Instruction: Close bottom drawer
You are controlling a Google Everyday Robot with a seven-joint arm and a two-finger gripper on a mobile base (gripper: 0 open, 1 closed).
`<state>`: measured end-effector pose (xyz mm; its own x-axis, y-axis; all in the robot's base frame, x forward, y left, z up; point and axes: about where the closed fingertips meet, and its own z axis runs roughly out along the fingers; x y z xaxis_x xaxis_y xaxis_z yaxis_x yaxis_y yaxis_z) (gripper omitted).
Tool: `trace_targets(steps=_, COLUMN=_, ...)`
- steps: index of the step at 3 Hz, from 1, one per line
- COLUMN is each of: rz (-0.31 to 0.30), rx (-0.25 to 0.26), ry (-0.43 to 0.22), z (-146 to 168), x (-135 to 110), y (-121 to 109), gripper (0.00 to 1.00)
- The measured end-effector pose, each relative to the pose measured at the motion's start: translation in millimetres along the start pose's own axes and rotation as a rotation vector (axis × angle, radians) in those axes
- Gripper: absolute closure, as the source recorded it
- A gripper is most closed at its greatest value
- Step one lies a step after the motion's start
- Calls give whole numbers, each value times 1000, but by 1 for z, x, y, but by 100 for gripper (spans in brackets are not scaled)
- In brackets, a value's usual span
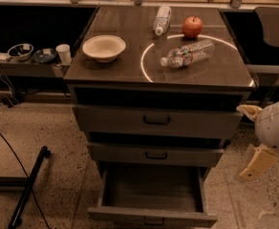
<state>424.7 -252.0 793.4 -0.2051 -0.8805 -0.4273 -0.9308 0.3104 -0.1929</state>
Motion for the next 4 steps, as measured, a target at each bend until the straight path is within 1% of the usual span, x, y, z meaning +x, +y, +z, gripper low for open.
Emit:
trace_targets(steps=1, rz=-68, rx=12, ry=-1, z=-1, x=3, y=-5, gripper=0)
trace_targets(steps=2, rz=62, rx=-117, ry=-152, z=93, x=36, y=44, gripper=0)
trace_targets(steps=3, rz=163, rx=-223, ry=-281, z=177, x=71, y=106, gripper=0)
trace_targets(steps=4, rz=178, rx=-297, ry=-394, z=232, x=89, y=129, gripper=0)
